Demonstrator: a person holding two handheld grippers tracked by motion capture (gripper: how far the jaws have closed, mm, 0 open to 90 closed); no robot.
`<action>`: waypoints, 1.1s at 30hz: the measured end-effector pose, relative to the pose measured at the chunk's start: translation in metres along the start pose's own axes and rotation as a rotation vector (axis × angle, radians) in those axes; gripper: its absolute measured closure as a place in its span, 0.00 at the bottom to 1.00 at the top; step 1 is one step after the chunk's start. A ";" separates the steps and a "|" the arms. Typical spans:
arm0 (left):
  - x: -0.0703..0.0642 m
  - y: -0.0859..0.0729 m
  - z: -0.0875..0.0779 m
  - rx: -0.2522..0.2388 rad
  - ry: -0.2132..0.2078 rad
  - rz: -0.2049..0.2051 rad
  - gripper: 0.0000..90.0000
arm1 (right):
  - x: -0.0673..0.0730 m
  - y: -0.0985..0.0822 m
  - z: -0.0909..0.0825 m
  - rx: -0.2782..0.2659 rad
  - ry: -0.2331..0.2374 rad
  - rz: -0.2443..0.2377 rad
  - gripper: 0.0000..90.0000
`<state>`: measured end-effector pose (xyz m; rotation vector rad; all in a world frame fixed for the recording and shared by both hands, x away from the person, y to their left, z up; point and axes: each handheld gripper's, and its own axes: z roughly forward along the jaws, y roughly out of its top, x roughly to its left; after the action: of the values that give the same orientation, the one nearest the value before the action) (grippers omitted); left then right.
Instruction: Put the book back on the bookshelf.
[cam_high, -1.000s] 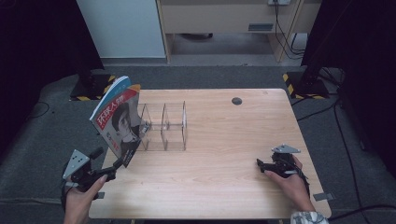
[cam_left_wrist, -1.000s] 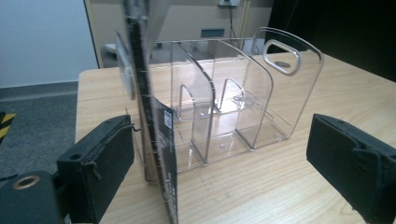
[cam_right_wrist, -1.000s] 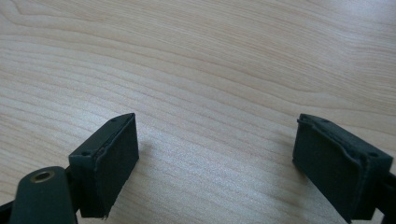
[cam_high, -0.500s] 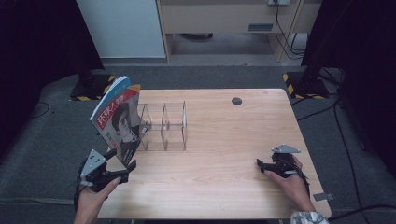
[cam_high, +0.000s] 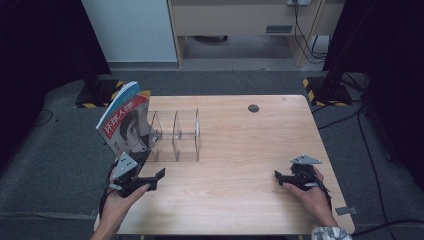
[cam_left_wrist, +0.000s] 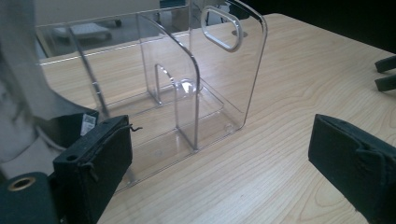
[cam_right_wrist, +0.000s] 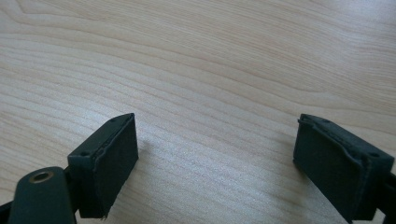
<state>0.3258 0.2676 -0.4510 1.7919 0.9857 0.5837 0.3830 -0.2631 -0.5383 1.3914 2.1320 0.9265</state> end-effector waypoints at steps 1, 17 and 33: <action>0.000 0.000 0.000 0.000 0.000 0.000 0.07 | 0.000 0.000 0.000 0.000 0.000 0.000 0.16; -0.010 0.008 0.037 0.018 -0.033 0.007 0.06 | 0.000 0.000 0.000 0.005 0.003 0.000 0.15; -0.029 0.015 0.069 0.055 -0.064 0.021 0.06 | 0.000 0.000 0.000 0.005 0.004 -0.001 0.15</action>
<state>0.3667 0.2051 -0.4641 1.8595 0.9490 0.5138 0.3829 -0.2627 -0.5383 1.3922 2.1384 0.9251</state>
